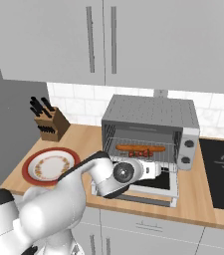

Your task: Pick up the kebab skewer and baguette bread, and place them inside the toaster oven. Close the toaster oven door and start by setting the timer.

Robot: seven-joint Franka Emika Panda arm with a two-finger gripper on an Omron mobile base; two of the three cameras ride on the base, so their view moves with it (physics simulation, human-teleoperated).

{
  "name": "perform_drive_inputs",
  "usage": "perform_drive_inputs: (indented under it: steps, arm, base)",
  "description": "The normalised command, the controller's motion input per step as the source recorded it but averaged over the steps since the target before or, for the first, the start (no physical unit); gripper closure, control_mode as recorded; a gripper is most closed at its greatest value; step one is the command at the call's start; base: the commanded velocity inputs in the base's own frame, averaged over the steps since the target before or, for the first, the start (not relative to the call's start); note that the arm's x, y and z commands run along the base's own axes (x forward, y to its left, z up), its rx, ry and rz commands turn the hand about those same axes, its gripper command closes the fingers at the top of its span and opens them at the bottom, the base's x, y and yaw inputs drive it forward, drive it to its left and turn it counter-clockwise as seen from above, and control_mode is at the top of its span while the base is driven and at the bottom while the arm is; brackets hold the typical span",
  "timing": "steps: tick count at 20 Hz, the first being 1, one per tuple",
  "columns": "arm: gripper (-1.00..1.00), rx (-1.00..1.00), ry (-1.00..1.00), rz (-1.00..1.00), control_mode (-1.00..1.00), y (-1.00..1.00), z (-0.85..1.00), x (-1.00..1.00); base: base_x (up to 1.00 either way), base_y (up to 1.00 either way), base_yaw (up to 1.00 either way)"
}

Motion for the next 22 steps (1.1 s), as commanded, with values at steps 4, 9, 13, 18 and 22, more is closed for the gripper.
perform_drive_inputs:
  steps: [4, 9, 13, 18, 22]
  arm:
    - [-1.00, 0.00, 0.00, 0.00, -1.00, 0.00, 0.00, 0.12]
    - [-1.00, 0.00, 0.00, 0.00, -1.00, 0.00, -0.01, 0.04]
    - [-1.00, 0.00, 0.00, 0.00, -1.00, 0.00, -0.09, 0.00]
    - [-1.00, 0.00, 0.00, 0.00, -1.00, 0.00, -0.06, 0.00]
    - [-1.00, 0.00, 0.00, 0.00, -1.00, 0.00, 0.00, 0.06]
  base:
    - [0.00, 0.00, 0.00]
    - [0.00, 0.00, 0.00]
    - [0.00, 0.00, 0.00]
    - [0.00, 0.00, 0.00]
    - [0.00, 0.00, 0.00]
